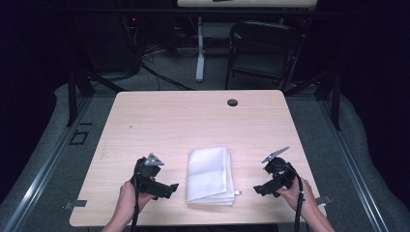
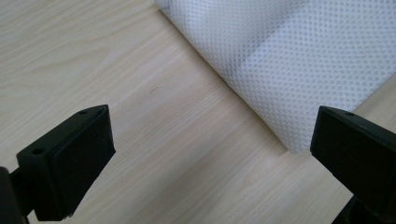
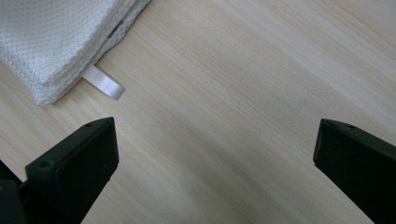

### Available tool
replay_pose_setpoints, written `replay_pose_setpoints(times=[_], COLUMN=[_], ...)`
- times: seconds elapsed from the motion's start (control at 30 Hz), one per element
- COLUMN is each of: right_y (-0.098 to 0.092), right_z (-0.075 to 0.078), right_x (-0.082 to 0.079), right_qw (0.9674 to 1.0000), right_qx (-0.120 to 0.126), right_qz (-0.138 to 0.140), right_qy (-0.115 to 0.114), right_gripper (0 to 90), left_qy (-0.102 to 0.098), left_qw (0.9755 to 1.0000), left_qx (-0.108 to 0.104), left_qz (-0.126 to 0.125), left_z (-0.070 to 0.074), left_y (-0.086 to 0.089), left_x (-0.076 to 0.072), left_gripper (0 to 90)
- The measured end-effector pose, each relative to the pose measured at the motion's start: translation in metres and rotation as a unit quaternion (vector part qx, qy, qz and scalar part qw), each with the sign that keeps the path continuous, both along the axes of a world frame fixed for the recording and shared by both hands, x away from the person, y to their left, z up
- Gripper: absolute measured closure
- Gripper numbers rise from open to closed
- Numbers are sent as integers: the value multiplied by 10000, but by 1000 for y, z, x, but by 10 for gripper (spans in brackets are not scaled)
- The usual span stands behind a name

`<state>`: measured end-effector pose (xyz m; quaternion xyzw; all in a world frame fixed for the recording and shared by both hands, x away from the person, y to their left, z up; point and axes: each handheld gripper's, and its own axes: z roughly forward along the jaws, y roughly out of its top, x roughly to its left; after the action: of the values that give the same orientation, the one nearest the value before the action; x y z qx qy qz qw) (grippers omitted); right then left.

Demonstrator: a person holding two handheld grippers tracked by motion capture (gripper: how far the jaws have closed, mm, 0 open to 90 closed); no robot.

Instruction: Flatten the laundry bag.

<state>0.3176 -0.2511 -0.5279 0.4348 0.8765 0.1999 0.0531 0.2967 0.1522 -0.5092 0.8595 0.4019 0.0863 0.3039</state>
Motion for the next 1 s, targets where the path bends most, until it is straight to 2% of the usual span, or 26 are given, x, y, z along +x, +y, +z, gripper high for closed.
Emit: replay_pose_setpoints(times=[0.1,0.13,0.2,0.3,0.37,0.47,0.57,0.6,0.7,0.77,0.8,1.0], right_y=[1,1,1,1,1,1,1,1,1,1,2,1], right_z=[1,1,1,1,1,0,0,1,-1,0,0,-2], right_x=[0,0,0,0,0,0,-1,0,0,1,1,2], right_qw=[10000,10000,10000,10000,10000,9999,9999,10000,9999,9999,9999,9998], right_qx=[-20,-13,-8,24,77,142,138,62,140,-9,2,79], right_qz=[28,25,51,41,12,-19,-41,0,-25,71,42,61], right_qy=[-2,-4,41,27,25,65,41,54,50,129,110,174], right_gripper=[0,0,0,0,1,1,2,3,5,5,6,9], left_qy=[-92,-103,-96,12,19,56,-5,-43,-119,-128,-173,-184], left_qw=[9999,9999,9996,9991,9989,9979,9965,9961,9947,9935,9925,9908], left_qx=[73,34,95,-26,4,64,159,186,275,346,417,507], left_qz=[-79,-105,-258,-415,-468,-646,-819,-858,-985,-1074,-1136,-1238], left_z=[0,0,0,-1,-2,-6,-7,-7,-9,-11,-12,-15], left_y=[-11,-14,-21,-29,-33,-44,-56,-59,-71,-78,-83,-95], left_x=[-3,-4,-6,-6,-6,-7,-11,-12,-14,-14,-15,-14], left_gripper=[0,0,0,0,0,0,0,0,0,0,0,0])
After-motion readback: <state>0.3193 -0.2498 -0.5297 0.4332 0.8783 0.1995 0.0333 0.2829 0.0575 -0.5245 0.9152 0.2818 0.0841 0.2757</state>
